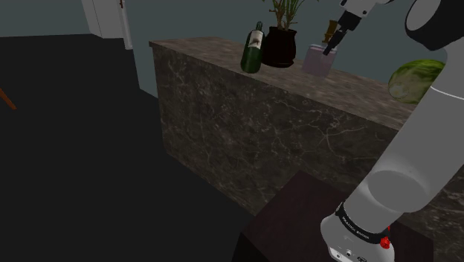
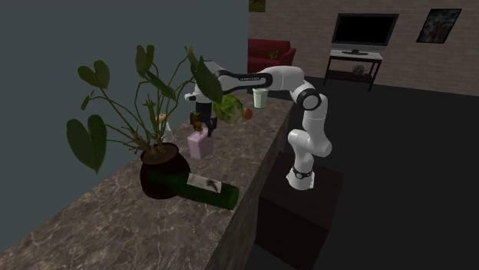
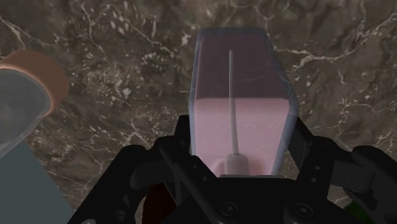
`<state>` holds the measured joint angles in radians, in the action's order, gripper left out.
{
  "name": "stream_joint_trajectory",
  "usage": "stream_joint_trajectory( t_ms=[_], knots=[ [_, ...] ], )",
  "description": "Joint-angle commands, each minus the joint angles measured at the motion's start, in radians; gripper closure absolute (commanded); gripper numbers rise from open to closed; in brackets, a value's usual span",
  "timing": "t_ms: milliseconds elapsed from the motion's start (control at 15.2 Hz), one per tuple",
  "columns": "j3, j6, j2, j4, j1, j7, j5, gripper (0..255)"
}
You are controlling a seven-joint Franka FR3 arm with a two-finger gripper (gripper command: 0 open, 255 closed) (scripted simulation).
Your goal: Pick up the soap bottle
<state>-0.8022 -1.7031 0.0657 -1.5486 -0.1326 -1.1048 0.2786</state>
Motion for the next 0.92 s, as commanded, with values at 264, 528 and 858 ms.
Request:
stream_joint_trajectory(
  t_ms=[264,528,858],
  knots=[
    [-0.009,0.094,0.039,0.118,-0.021,0.0,0.03,255],
    [-0.015,0.162,0.073,0.207,-0.042,-0.002,0.057,255],
    [-0.019,0.219,0.105,0.285,-0.067,-0.004,0.085,255]
  ],
)
